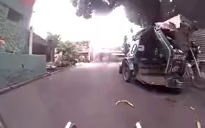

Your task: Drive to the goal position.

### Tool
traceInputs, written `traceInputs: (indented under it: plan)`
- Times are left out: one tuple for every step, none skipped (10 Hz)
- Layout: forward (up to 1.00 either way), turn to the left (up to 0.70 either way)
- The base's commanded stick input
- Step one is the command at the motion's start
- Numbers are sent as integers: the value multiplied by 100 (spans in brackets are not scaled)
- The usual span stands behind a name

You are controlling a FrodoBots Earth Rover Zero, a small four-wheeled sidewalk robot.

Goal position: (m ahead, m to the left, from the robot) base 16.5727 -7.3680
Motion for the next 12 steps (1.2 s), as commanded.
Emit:
traceInputs:
  plan:
    - [70,0]
    - [70,0]
    - [70,0]
    - [70,0]
    - [70,0]
    - [70,2]
    - [70,7]
    - [70,9]
    - [70,11]
    - [70,13]
    - [70,13]
    - [70,11]
